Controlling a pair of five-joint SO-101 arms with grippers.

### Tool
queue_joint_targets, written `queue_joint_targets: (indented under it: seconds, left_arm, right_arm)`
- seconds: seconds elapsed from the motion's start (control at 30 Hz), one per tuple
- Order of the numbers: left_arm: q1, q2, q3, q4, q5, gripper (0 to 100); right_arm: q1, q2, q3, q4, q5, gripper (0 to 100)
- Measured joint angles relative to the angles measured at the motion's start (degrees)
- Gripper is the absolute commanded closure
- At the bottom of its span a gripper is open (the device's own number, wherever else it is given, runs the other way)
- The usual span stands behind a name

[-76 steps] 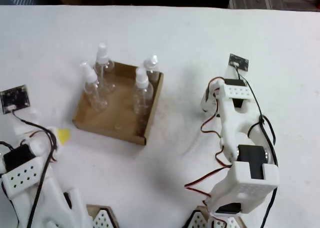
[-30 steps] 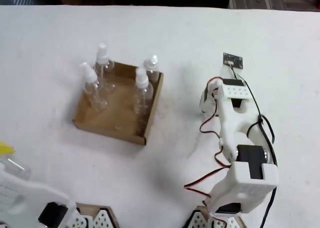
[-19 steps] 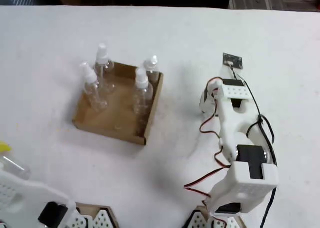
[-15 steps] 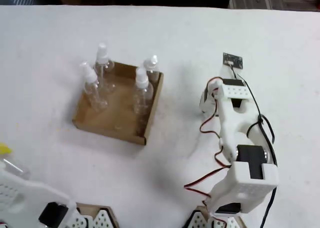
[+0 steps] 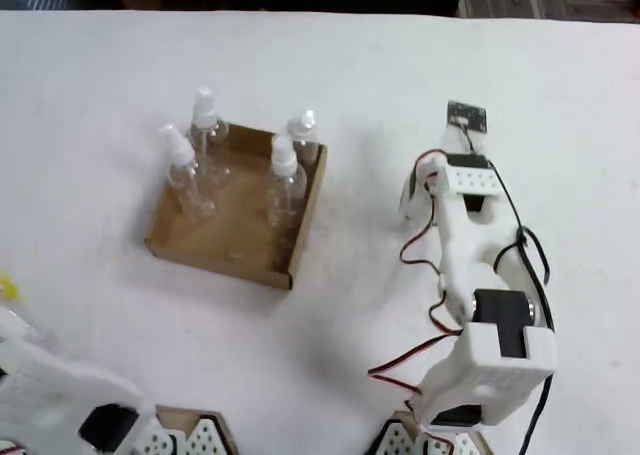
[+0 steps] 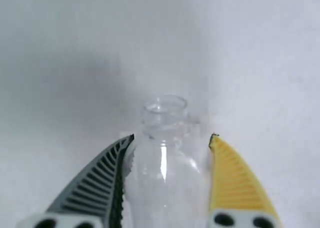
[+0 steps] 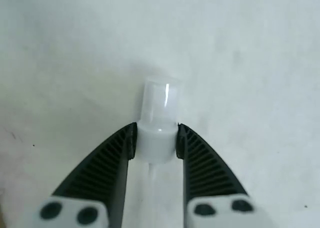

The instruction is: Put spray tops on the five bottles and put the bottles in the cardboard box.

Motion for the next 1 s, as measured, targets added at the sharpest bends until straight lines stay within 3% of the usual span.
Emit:
queue_joint_targets:
  seconds: [0.17,0.3,0.53,0.7,0.87,1.0]
  left_arm:
    - [9.41,-13.63,-1.76,7.56,-2.37,98]
    - [19.52,-24.18,-1.76,10.37,-2.37,98]
    - [35.69,-38.77,-1.76,13.54,-2.46,98]
    - [47.91,-49.49,2.02,13.19,-2.46,98]
    - [58.37,-63.12,11.87,6.42,-2.55,98]
    - [66.64,-75.6,21.8,1.32,-2.55,98]
  right_arm:
    - [-0.97,-9.67,-5.19,6.33,0.44,98.1]
    - [-4.13,-21.01,-8.79,8.18,7.56,97.8]
    - [-20.04,-37.36,-12.48,7.47,23.47,98.1]
    - [-27.43,-45.89,-14.42,-2.99,27.16,98.1]
    - [-31.03,-50.29,-15.12,-15.74,27.16,98.1]
    - [-31.21,-51.08,-15.12,-22.33,20.48,98.2]
